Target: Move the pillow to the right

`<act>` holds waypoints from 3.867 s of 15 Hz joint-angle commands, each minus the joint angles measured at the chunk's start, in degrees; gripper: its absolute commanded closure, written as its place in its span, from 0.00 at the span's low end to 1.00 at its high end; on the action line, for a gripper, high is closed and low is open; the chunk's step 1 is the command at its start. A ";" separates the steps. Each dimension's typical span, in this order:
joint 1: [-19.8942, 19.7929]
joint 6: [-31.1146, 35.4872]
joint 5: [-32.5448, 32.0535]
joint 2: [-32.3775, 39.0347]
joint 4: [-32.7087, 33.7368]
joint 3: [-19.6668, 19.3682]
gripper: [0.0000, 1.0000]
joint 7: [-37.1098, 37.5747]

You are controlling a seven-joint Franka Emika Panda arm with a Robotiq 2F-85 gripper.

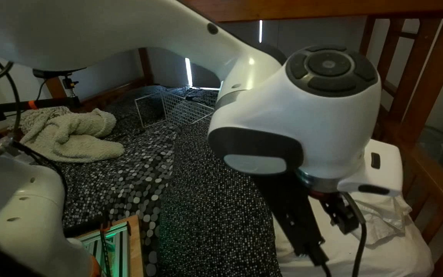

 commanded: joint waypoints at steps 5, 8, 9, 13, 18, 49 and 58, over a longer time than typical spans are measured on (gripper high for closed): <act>-4.90 -18.91 20.26 17.29 14.87 10.64 0.00 -24.68; -7.65 -16.37 18.53 16.22 13.49 14.71 0.00 -21.90; -8.30 -17.03 18.51 16.94 14.20 14.72 0.00 -22.63; -8.58 -17.23 18.50 17.24 14.82 14.97 0.00 -22.99; -8.56 -19.69 17.01 17.85 15.32 15.19 0.00 -25.18; -14.49 -46.73 8.01 29.93 29.30 28.68 0.00 -76.33; -13.42 -38.73 12.92 35.07 29.97 29.82 0.00 -70.43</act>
